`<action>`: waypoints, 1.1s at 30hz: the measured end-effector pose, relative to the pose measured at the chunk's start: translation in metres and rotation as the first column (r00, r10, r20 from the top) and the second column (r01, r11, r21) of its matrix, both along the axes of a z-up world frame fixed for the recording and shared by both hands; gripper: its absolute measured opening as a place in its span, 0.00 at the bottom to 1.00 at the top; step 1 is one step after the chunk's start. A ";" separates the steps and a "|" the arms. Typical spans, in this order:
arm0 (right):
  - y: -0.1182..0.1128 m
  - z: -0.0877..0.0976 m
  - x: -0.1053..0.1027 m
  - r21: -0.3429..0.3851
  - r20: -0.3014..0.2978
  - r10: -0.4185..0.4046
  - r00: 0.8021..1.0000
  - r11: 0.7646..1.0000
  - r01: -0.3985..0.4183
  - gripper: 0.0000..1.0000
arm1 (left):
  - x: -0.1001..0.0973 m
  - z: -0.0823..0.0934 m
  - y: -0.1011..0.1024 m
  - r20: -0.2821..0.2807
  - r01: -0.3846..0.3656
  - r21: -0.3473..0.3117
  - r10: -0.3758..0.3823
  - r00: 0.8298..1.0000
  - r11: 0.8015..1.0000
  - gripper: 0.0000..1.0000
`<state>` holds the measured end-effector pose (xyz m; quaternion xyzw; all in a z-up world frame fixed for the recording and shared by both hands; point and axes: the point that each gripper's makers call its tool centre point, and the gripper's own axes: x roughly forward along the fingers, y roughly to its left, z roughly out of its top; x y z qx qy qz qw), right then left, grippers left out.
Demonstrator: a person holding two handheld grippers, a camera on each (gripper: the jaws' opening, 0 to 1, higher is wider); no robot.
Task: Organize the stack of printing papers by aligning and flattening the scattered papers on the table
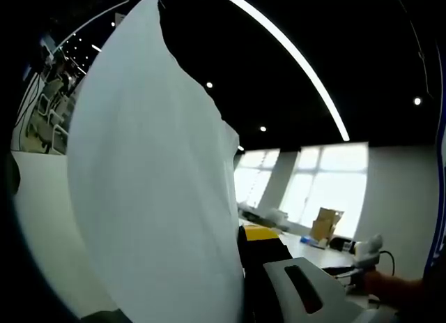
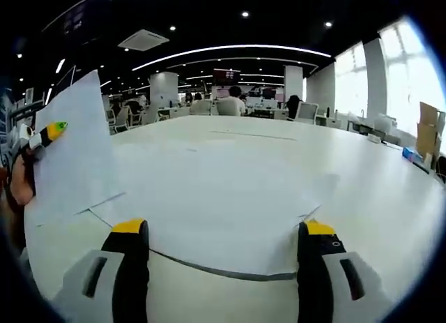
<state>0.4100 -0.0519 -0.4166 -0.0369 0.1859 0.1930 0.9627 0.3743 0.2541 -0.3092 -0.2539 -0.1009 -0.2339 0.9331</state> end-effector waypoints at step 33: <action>0.006 0.005 -0.008 -0.059 0.063 0.051 0.997 0.997 -0.048 0.54 | -0.001 0.001 -0.002 0.003 0.000 -0.001 0.000 1.000 1.000 0.06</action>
